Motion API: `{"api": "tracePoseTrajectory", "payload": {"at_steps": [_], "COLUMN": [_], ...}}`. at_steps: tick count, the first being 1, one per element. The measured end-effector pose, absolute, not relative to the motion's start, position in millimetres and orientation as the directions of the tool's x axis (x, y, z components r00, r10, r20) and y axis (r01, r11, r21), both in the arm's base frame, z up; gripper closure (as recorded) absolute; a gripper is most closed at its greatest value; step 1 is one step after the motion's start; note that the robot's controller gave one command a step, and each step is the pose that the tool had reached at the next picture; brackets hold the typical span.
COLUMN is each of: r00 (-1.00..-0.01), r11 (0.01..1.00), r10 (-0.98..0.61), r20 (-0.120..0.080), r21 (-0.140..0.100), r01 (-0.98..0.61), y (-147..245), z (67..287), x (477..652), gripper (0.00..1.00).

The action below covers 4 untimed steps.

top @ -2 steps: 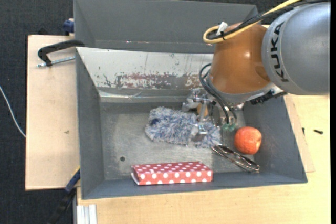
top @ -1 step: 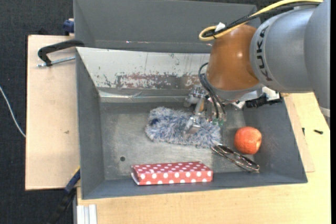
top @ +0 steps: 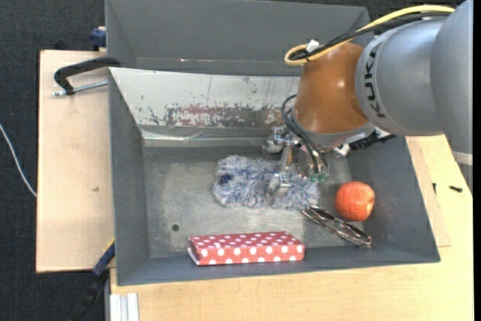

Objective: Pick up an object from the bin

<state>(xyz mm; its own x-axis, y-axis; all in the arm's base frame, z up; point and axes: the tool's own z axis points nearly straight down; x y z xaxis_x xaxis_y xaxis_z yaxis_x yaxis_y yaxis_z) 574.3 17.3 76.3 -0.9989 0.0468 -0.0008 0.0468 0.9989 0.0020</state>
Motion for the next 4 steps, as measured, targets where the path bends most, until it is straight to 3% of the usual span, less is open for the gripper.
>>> {"api": "tracePoseTrajectory", "payload": {"at_steps": [2, 3, 4], "r00": [-0.967, -0.994, -0.994], "r11": [0.967, 0.994, 0.994], "r10": [0.253, 0.112, 0.112], "r20": [-0.002, -0.004, -0.004], "r21": [0.004, 0.001, 0.001], "r01": [0.253, 0.112, 0.112], "y": [25.3, 25.7, 25.7], "z": [76.0, 77.6, 77.6], "x": [577.3, 580.2, 580.2], "gripper": [0.0, 1.0, 1.0]}}
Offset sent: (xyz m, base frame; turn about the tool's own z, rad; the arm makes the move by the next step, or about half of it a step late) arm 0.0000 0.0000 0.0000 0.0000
